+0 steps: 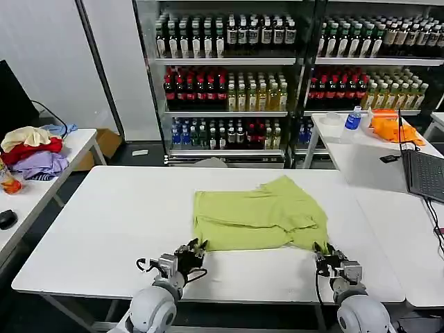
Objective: Fold and organize the clothes.
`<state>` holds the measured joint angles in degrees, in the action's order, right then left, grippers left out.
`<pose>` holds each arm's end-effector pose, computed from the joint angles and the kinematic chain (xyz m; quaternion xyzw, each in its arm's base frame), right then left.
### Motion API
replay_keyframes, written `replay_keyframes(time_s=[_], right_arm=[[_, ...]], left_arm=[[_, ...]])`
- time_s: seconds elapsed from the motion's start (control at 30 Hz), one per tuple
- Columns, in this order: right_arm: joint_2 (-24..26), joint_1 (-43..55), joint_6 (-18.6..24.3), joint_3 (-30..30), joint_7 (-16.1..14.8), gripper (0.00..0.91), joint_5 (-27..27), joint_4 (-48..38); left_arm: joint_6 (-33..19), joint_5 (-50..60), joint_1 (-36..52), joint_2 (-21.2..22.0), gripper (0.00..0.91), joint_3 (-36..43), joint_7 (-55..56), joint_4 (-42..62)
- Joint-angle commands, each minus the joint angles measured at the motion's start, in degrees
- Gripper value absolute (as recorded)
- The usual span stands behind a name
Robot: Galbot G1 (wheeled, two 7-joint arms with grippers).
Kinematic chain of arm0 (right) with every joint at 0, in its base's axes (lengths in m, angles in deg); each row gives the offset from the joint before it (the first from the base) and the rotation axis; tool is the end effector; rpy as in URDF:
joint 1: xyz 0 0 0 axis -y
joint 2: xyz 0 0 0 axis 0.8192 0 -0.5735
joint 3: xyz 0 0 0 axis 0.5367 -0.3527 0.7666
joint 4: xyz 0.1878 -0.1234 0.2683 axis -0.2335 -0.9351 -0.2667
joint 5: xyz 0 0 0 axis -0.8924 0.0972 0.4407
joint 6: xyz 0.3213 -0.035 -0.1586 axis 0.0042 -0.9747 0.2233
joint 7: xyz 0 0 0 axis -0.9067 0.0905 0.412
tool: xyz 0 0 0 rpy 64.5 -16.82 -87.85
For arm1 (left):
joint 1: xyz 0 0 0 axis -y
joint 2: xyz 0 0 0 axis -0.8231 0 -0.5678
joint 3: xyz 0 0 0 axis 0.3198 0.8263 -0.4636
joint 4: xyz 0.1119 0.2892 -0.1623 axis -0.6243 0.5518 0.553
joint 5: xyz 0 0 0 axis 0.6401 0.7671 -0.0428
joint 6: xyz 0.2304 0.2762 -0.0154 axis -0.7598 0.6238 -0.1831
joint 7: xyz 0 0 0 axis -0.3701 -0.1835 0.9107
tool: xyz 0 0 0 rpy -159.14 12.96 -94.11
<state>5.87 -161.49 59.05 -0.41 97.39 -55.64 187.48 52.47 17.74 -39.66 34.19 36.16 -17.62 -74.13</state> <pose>0.2656 -0.0938 -0.3109 -0.0156 -0.9640 0.0546 0.2596 0.2891 -0.0405 -0.3189 -0.1447 -0.9586 -0.0088 0.2451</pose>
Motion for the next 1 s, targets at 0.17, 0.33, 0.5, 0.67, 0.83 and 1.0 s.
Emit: replay_keyframes(time_s=[0.17, 0.33, 0.5, 0.67, 0.83, 1.0], right_arm=[[0.15, -1.70, -0.72, 0.49, 0.05, 0.000, -1.25, 1.90], [0.94, -6.09, -0.73, 2.50, -0.15, 0.000, -1.23, 6.99], [1.22, -12.03, -0.77, 4.52, -0.37, 0.000, -0.90, 12.43], [-0.30, -16.46, -0.28, 4.82, -0.57, 0.000, 2.26, 16.17], [-0.67, -20.42, -0.52, 6.39, -1.15, 0.000, 3.95, 19.33], [-1.14, -23.17, -1.40, 7.28, -1.62, 0.000, 5.52, 21.16]], left_arm=[[0.27, -0.06, -0.89, 0.17, 0.040, -0.08, -0.60, -0.70], [0.33, -0.07, -3.34, -0.93, 0.040, -1.16, -0.57, -4.01], [0.21, 0.05, -7.32, -2.52, 0.030, -2.28, -0.56, -7.85], [-0.09, 0.13, -11.71, -3.73, 0.030, -3.41, -0.52, -11.43], [-0.63, 0.17, -16.46, -5.12, 0.030, -4.78, -0.52, -14.92], [-1.24, 1.17, -19.48, -5.22, 0.030, -5.48, -0.67, -16.72]])
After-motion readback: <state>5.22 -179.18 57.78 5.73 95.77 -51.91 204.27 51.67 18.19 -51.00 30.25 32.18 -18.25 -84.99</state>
